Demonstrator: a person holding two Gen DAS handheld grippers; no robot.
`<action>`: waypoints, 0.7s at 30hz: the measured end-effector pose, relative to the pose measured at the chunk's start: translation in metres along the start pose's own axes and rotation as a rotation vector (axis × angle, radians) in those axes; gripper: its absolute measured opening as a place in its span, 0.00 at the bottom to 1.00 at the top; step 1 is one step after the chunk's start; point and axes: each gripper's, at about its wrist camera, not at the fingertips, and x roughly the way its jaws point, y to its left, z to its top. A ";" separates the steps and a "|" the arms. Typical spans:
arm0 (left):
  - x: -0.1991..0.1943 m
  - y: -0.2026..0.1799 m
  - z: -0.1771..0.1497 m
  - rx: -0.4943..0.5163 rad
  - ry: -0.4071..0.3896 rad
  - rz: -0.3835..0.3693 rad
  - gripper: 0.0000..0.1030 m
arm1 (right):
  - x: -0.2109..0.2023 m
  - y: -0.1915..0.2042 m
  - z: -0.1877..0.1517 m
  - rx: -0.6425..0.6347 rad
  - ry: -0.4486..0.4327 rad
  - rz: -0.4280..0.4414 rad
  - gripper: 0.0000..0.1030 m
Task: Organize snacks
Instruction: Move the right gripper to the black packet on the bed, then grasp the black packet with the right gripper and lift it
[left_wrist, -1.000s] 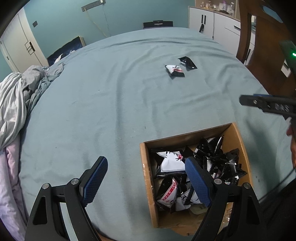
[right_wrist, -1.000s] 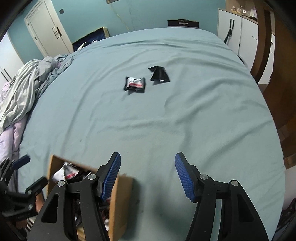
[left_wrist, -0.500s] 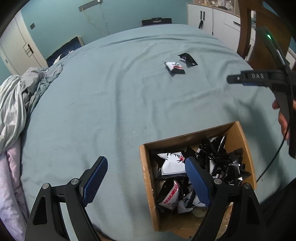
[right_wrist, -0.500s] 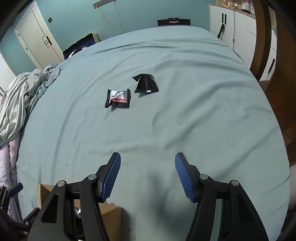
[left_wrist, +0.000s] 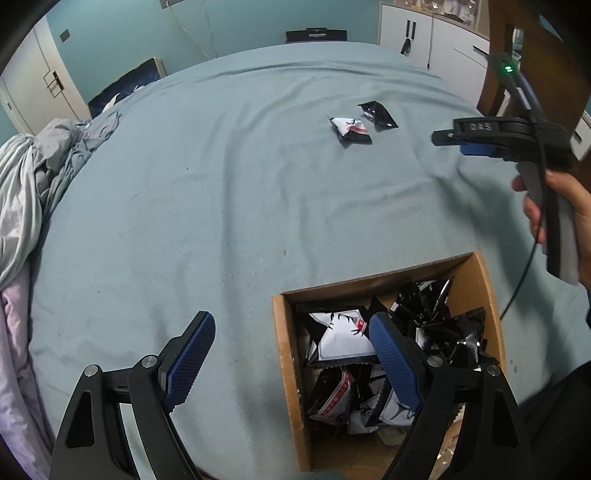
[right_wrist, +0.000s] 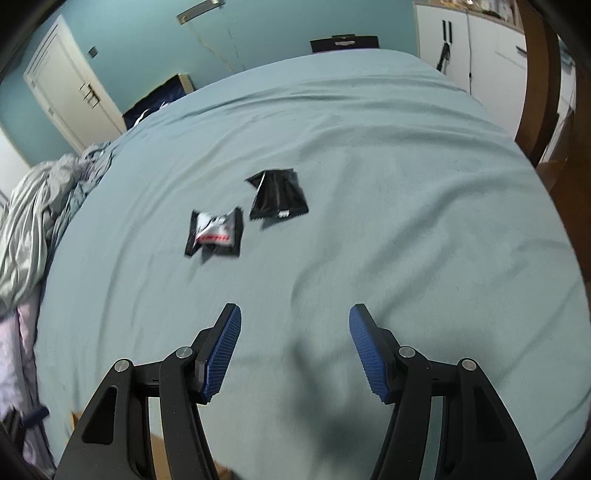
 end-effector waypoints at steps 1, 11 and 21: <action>0.000 0.001 0.001 -0.004 0.001 -0.004 0.84 | 0.006 -0.001 0.005 0.011 0.006 0.011 0.58; 0.008 0.006 0.004 -0.027 0.024 -0.019 0.84 | 0.064 0.011 0.057 -0.017 0.020 -0.016 0.58; 0.016 0.012 0.011 -0.061 0.022 -0.034 0.84 | 0.110 0.025 0.079 -0.069 0.004 -0.009 0.58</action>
